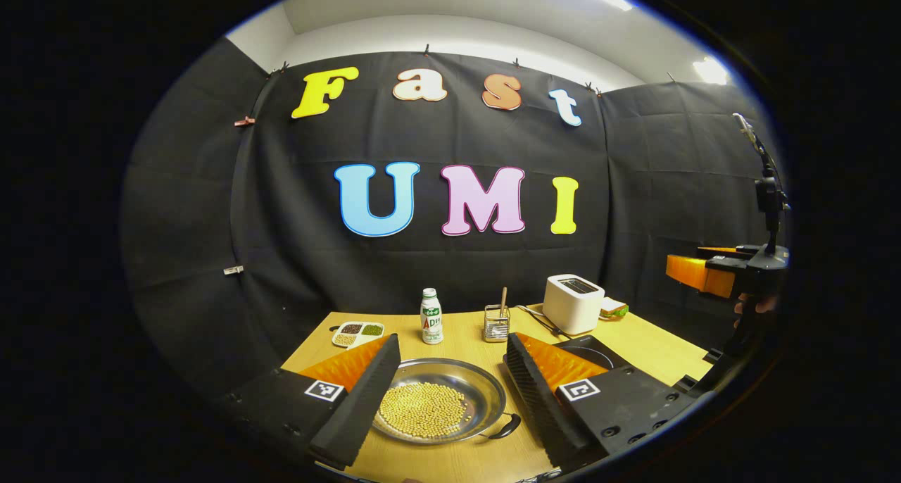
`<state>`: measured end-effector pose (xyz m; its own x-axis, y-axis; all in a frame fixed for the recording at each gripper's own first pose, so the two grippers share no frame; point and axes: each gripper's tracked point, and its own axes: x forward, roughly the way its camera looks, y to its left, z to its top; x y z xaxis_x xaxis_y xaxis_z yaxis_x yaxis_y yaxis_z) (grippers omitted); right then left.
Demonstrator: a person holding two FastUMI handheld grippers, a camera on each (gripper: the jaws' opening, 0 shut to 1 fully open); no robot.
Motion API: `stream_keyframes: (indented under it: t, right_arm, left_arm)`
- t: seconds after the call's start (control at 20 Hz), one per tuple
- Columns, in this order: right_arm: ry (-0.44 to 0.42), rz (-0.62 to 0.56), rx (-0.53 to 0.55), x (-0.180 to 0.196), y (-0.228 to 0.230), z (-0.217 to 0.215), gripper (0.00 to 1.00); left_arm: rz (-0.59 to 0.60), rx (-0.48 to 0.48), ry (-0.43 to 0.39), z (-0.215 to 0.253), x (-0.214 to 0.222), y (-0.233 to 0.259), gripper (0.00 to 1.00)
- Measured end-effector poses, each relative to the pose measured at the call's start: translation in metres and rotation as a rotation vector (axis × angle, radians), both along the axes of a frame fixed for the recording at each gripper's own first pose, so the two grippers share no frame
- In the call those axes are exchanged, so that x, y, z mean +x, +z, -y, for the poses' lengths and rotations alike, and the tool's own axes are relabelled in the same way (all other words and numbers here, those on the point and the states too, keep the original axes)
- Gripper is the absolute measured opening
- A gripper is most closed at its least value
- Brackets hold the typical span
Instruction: First push the handle of the pot to place it horizontally, then grasp the pot with both hands and set it on the induction cooktop.
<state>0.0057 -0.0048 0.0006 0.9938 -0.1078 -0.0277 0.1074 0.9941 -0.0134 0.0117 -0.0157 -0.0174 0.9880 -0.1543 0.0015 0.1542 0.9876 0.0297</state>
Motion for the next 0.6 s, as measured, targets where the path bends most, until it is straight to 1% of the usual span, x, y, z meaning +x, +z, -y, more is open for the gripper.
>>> stream_keyframes:
  t: [0.1,0.2,0.3,0.35,0.4,0.55,0.6]
  right_arm:
    - [-0.004,-0.001,0.009,-0.005,0.003,-0.006,0.98]
    - [-0.012,-0.015,-0.006,-0.01,0.0,-0.011,0.98]
    - [-0.01,-0.025,-0.021,-0.013,-0.002,-0.019,0.98]
    - [-0.001,-0.028,-0.028,-0.014,-0.004,-0.025,0.98]
    - [0.008,-0.03,-0.038,-0.013,-0.004,-0.03,0.98]
    - [0.039,-0.036,-0.04,-0.009,-0.008,-0.046,0.98]
    - [0.047,-0.035,-0.036,-0.008,-0.009,-0.05,0.98]
  left_arm:
    - [-0.005,-0.019,-0.002,-0.007,0.001,-0.005,0.95]
    - [-0.015,-0.027,-0.014,-0.014,0.001,-0.01,0.95]
    - [-0.038,-0.013,-0.032,-0.023,0.002,-0.018,0.95]
    - [-0.046,0.001,-0.037,-0.029,0.003,-0.021,0.89]
    - [-0.053,0.021,-0.041,-0.034,0.002,-0.024,0.85]
    - [-0.103,0.056,-0.06,-0.045,0.003,-0.038,0.6]
    - [-0.13,0.056,-0.067,-0.046,0.003,-0.043,0.55]
